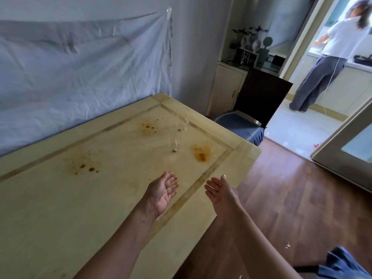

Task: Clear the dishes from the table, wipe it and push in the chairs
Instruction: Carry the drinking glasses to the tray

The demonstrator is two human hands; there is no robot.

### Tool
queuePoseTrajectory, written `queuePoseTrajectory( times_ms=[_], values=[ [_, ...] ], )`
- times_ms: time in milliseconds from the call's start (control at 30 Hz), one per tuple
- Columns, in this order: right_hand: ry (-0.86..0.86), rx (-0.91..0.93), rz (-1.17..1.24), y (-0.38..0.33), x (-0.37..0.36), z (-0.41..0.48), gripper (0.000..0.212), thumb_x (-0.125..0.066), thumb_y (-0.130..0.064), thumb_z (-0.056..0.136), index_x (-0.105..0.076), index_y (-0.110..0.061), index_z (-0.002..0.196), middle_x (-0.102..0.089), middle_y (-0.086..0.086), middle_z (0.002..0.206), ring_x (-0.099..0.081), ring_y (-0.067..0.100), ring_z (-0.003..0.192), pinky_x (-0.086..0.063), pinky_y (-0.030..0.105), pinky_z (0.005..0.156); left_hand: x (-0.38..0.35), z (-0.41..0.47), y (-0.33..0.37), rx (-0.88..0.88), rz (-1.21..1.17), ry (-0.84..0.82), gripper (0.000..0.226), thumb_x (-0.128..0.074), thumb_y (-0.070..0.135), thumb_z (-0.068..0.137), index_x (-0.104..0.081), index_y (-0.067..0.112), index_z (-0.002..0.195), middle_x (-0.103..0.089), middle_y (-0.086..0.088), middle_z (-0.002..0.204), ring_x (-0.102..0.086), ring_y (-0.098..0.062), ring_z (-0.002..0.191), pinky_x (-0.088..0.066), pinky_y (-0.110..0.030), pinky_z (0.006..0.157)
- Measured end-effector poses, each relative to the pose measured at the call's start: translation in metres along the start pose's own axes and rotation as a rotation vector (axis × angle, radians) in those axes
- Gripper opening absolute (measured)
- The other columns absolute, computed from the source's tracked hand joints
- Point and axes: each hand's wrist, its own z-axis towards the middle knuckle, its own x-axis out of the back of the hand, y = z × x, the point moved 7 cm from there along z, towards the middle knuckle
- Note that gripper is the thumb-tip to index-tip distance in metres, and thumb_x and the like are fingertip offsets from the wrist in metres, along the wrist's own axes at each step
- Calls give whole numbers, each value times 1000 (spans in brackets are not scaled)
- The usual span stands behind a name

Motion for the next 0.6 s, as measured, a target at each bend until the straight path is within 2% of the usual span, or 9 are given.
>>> queuePoseTrajectory(
  times_ms=[267,400,467,533,600],
  values=[
    [-60,-31,18,-41,-58,92,53,-33,-31,103,-39,10,137,-49,25,134,-50,39,119,-40,42,100,-1,75,42,9,-19,84,45,-28,30,102,-36,11,141,-36,-7,149,-41,-29,130,-33,-36,105],
    [-77,-76,-31,-61,-92,151,49,-34,-29,103,-40,7,137,-44,25,140,-47,41,125,-40,44,103,2,125,60,-13,-69,194,43,-36,24,100,-37,8,140,-37,-7,147,-48,-28,115,-43,-35,91],
    [-88,-93,-67,-72,-108,181,45,-36,-26,103,-43,5,135,-45,23,138,-50,40,120,-42,44,104,3,147,66,-11,-99,246,44,-41,19,99,-36,6,141,-39,-8,144,-50,-26,106,-47,-31,78],
    [-98,-100,-108,-81,-123,214,43,-39,-25,102,-44,3,134,-45,21,138,-51,38,113,-43,44,103,2,169,69,-4,-101,293,44,-45,16,98,-39,5,140,-49,-6,131,-52,-21,86,-47,-27,66],
    [-103,-102,-160,-89,-137,244,43,-41,-23,101,-41,1,137,-42,19,140,-51,37,113,-44,44,103,0,188,73,15,-74,328,41,-48,14,96,-43,5,136,-54,-2,109,-47,-17,72,-45,-27,63]
  ],
)
